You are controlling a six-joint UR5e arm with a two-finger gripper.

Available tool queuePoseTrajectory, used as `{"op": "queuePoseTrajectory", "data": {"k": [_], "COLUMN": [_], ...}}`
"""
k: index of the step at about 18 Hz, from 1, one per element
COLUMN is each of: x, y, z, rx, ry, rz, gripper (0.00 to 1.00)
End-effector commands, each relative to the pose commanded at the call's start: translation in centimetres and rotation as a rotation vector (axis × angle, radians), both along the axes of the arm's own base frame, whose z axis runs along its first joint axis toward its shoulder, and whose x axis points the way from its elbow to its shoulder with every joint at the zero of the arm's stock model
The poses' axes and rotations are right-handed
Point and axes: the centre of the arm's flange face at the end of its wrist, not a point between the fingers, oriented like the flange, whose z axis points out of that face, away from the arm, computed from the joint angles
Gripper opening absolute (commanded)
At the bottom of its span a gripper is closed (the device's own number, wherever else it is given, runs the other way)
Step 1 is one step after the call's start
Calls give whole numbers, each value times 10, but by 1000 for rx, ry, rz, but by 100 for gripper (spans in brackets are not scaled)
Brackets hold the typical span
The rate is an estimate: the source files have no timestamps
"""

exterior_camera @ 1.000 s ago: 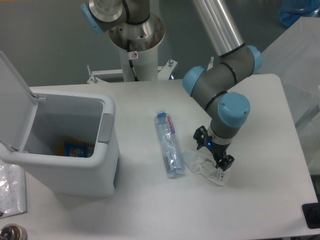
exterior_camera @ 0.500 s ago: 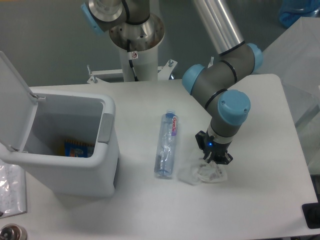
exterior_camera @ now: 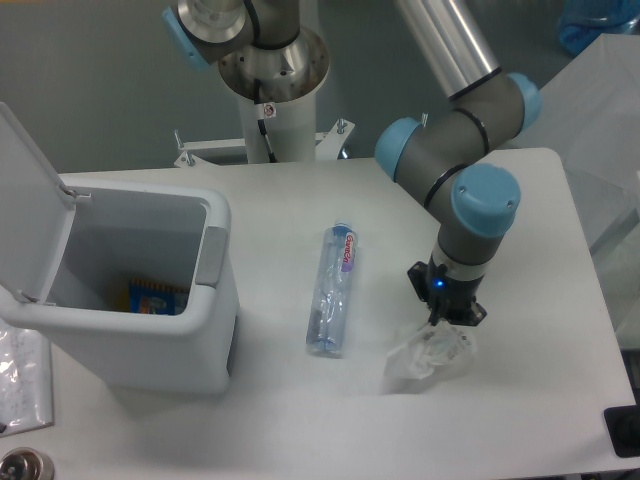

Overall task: Place the trash in the trash can
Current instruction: 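Lift the plastic bag and carry it over the open trash bin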

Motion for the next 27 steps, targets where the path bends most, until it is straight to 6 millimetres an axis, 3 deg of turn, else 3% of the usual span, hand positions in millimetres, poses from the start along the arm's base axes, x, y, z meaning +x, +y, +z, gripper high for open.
{"op": "queuePoseTrajectory", "data": {"k": [3, 10, 14, 20, 27], "x": [3, 2, 11, 59, 130], "y": [4, 29, 41, 48, 59], "z": [16, 86, 108, 185, 240], "rx": [95, 325, 460, 671, 780], "ry": [-25, -76, -160, -255, -330], "rz": [5, 201, 234, 196, 115], "gripper": [0, 0, 0, 0, 0]}}
